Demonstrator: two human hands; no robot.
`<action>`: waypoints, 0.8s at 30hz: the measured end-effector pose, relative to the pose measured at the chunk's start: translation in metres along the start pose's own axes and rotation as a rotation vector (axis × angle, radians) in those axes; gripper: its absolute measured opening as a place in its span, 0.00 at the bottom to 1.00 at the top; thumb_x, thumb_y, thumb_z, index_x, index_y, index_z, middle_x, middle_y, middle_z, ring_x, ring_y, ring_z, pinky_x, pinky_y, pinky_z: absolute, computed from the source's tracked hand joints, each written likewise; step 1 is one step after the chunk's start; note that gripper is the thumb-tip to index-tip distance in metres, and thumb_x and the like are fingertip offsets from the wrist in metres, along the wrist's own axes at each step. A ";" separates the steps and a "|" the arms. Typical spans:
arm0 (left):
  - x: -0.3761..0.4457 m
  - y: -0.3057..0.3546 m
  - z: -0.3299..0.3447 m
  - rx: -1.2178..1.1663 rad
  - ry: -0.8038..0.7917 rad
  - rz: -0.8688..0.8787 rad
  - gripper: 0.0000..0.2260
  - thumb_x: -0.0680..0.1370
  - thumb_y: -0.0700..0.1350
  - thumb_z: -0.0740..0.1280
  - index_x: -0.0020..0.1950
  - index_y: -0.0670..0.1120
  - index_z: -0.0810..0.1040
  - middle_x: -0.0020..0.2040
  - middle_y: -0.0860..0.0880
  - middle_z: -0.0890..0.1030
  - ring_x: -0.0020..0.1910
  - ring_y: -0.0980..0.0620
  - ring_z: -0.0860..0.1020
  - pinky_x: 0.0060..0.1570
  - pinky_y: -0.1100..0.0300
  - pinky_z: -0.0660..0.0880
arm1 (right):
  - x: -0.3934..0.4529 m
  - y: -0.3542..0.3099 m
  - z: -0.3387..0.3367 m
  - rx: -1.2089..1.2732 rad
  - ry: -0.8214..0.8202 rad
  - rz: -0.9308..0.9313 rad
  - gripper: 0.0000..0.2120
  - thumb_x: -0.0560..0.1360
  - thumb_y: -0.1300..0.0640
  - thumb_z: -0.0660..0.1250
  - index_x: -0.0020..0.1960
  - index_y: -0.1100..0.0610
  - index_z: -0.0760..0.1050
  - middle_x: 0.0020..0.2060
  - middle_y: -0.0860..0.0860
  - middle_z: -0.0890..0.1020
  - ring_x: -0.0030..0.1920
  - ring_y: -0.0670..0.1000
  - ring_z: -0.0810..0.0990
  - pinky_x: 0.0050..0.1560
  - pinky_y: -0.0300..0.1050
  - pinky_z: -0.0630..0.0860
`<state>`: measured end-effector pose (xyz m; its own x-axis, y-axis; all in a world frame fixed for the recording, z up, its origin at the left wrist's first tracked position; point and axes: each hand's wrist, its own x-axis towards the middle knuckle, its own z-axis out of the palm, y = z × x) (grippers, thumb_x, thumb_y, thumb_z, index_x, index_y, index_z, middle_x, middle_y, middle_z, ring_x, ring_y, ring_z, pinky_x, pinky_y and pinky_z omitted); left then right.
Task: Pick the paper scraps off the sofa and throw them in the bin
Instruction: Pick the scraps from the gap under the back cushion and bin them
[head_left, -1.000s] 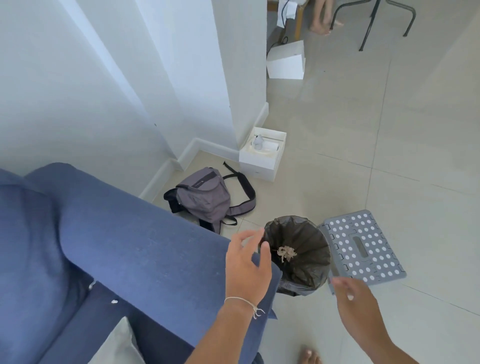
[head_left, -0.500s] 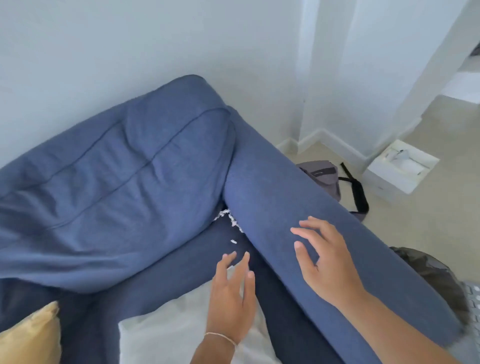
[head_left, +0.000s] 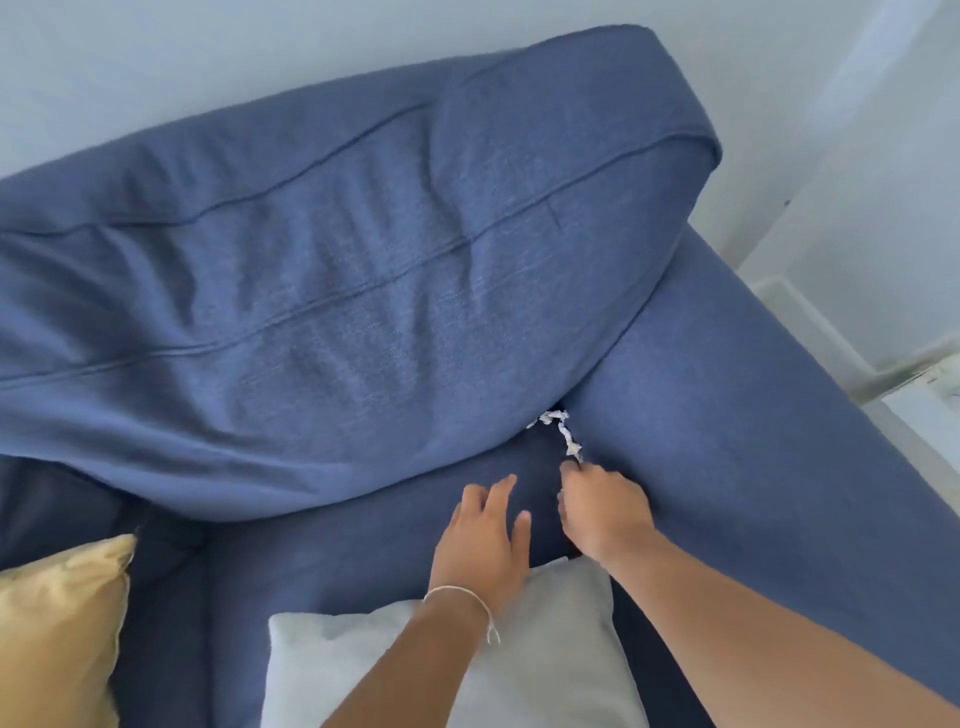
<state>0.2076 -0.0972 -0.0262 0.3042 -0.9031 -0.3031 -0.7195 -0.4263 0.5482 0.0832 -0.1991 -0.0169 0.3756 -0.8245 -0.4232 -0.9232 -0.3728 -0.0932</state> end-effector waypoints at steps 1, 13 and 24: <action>0.019 0.000 0.010 0.055 -0.005 0.023 0.22 0.82 0.54 0.57 0.76 0.56 0.61 0.62 0.51 0.70 0.58 0.48 0.74 0.55 0.52 0.74 | 0.019 -0.001 0.003 -0.074 -0.030 -0.010 0.15 0.76 0.58 0.64 0.62 0.56 0.71 0.57 0.53 0.80 0.56 0.58 0.82 0.48 0.51 0.79; 0.143 -0.001 0.054 0.683 -0.078 0.147 0.23 0.81 0.43 0.60 0.76 0.54 0.62 0.48 0.45 0.84 0.47 0.42 0.83 0.39 0.51 0.77 | 0.124 0.000 0.042 -0.390 -0.142 -0.044 0.30 0.78 0.63 0.60 0.77 0.63 0.53 0.63 0.54 0.78 0.59 0.55 0.81 0.51 0.48 0.77; 0.166 0.012 0.069 0.568 0.021 -0.123 0.10 0.79 0.39 0.60 0.47 0.46 0.80 0.45 0.48 0.84 0.45 0.47 0.83 0.35 0.58 0.69 | 0.123 -0.003 0.032 -0.381 -0.066 -0.156 0.16 0.78 0.69 0.56 0.59 0.58 0.78 0.58 0.54 0.81 0.57 0.56 0.81 0.48 0.50 0.78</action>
<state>0.2065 -0.2487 -0.1236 0.4150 -0.8518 -0.3196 -0.8984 -0.4392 0.0041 0.1300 -0.2854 -0.0978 0.4910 -0.7213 -0.4885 -0.7551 -0.6320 0.1742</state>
